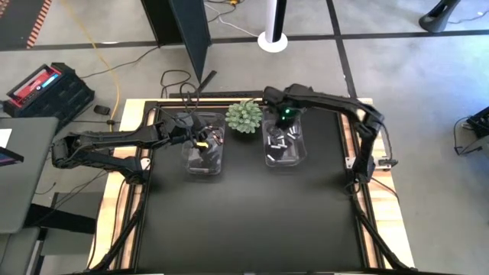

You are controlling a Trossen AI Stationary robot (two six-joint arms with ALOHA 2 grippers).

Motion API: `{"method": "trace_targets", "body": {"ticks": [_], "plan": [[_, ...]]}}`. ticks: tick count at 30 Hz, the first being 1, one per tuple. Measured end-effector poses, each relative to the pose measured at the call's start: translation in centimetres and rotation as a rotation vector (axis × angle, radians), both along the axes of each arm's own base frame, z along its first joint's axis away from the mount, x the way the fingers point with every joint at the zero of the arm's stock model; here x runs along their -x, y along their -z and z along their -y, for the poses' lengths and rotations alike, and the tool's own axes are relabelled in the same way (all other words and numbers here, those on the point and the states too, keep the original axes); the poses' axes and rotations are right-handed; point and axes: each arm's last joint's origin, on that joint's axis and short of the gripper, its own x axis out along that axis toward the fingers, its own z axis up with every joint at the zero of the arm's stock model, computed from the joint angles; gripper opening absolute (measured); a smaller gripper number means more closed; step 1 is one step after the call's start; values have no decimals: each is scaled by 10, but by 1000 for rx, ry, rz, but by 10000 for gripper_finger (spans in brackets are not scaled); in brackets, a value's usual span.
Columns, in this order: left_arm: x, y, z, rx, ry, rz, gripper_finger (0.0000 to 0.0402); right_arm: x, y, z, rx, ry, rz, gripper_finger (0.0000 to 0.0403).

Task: Sort batteries
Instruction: Put the white-blue battery into the right transparent bin, then return to Home Position

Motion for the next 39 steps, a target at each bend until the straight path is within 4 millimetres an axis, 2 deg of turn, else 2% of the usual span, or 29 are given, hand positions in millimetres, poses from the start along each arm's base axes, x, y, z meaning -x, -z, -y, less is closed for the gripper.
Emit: {"method": "trace_targets", "body": {"ticks": [6, 14, 20, 33, 39], "plan": [[1, 0, -1, -23, -46, -10, 118, -16, 34, -7, -48, -179, -87, 52], [3, 0, -6, -28, -79, -11, 118, -30, 58, -15, -70, -260, -126, 52], [3, 0, -6, -26, -80, -10, 118, -32, 56, -16, -52, -265, -103, 61], [3, 0, -6, -25, -80, -9, 118, -30, 55, -13, -53, -234, -107, 145], [3, 0, -6, -25, -80, -11, 118, -27, 55, -14, -71, -234, -135, 169]]}}
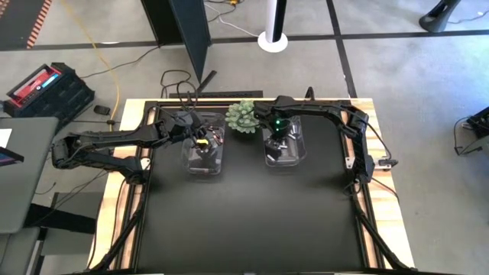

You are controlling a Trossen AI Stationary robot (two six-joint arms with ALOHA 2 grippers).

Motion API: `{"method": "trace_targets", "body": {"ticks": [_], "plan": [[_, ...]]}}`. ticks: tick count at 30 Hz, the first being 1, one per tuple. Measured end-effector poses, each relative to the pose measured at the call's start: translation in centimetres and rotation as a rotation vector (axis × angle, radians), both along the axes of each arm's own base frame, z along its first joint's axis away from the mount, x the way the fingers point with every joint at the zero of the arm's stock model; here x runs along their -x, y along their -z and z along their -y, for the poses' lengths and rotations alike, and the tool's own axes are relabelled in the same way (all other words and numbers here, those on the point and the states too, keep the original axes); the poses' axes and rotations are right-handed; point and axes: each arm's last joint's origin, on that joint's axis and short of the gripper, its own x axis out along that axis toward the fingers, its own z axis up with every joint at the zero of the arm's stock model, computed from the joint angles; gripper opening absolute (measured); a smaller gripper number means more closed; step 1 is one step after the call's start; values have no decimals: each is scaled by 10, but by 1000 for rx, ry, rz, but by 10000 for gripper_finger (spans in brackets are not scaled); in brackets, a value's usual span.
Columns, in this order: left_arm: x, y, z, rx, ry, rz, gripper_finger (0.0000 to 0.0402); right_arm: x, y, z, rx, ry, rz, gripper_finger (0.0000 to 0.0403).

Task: Sort batteries
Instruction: Return to Home Position

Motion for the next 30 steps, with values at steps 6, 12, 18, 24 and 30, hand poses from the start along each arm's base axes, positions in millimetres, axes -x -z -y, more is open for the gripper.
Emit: {"method": "trace_targets", "body": {"ticks": [6, 12, 18, 24, 30], "plan": [[0, 0, 0, -30, 25, -36, 118, 7, -1, -3, -30, 35, -71, 172], [0, 0, 0, -73, 59, -81, 118, 5, -13, -4, -29, 63, -84, 169], [0, 1, 0, -82, 69, -100, 118, 6, -62, -4, 58, 107, 85, 169], [2, 3, 1, -71, 71, -123, 118, 29, -127, -18, 182, 159, 309, 168], [2, 4, 1, -67, 73, -137, 118, 55, -170, -43, 211, 193, 441, 168]]}}
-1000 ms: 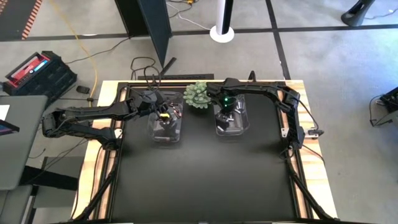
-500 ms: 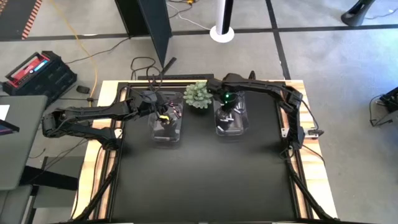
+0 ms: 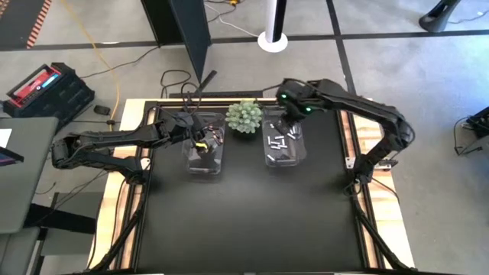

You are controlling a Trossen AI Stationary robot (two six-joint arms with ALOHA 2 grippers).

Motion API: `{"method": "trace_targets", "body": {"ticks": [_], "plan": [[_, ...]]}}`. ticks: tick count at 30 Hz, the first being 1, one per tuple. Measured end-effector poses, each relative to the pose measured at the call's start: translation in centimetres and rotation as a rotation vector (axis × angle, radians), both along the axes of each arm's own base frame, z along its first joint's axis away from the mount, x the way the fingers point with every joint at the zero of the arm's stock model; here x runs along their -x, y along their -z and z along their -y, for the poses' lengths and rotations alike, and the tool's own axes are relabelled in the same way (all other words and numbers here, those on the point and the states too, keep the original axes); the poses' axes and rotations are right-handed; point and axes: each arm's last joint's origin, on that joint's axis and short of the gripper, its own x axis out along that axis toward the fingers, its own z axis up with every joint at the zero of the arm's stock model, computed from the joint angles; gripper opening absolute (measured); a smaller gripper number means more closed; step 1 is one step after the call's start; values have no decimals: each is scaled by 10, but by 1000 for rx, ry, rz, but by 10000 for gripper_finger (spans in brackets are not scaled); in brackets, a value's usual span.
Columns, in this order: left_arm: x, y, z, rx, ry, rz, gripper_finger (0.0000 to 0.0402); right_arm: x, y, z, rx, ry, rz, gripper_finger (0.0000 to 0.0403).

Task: Sort batteries
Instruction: Return to Home Position

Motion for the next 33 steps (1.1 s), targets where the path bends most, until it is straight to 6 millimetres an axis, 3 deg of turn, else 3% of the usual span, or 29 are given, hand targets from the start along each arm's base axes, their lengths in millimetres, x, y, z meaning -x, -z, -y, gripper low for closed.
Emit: {"method": "trace_targets", "body": {"ticks": [7, 16, 24, 33], "plan": [[6, -2, 3, -14, 23, -46, 118, 26, -18, -35, -47, -13, -53, 168], [48, -35, 26, 77, 39, 221, 118, 12, -16, -77, 18, -165, -74, 168], [88, -11, 68, 145, 238, 426, 118, 7, 3, -90, 47, -189, -67, 168], [119, 16, 88, 132, 281, 674, 118, 4, 31, -94, 35, -186, -103, 168]]}}
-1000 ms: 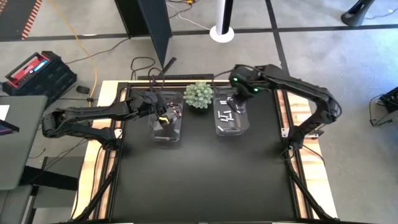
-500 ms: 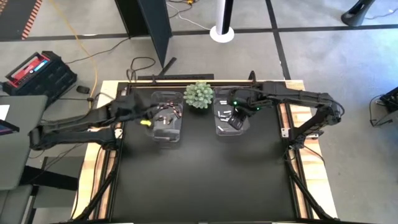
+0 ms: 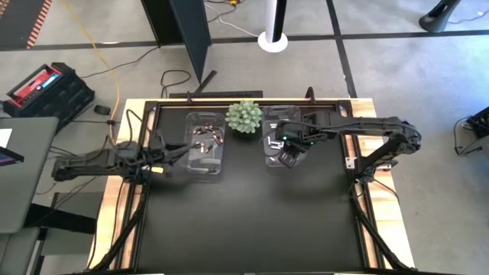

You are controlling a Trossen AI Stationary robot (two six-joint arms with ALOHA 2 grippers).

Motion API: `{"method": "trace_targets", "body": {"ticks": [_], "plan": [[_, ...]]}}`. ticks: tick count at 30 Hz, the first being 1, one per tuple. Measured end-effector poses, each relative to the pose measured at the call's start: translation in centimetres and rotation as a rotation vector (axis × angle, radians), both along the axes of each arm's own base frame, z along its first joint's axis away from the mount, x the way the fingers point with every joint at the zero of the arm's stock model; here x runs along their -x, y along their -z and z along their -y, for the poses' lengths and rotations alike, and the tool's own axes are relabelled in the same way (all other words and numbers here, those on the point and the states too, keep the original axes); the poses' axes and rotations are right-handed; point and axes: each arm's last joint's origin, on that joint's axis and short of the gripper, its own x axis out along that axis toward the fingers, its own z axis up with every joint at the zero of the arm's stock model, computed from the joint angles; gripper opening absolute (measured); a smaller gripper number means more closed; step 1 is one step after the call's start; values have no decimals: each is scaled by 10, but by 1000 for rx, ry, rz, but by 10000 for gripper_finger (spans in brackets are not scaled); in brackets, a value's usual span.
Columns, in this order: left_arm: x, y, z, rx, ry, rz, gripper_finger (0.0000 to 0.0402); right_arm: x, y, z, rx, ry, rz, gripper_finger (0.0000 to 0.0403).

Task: Sort batteries
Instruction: Return to Home Position

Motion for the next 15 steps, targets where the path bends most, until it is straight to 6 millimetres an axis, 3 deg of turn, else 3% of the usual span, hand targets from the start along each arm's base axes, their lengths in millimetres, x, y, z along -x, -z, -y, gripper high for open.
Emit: {"method": "trace_targets", "body": {"ticks": [6, 10, 12, 15], "plan": [[-2, 28, 6, -20, 64, 26, 118, -1, -1, 1, 22, -58, 22, 168], [-6, 33, 8, -49, 112, 130, 118, 5, -9, 0, 39, -94, 59, 168], [-6, 27, 11, -108, 187, 197, 118, 11, -15, -3, 45, -111, 77, 168], [-7, 28, 12, -112, 214, 185, 118, 23, -21, -7, 54, -134, 119, 168]]}}
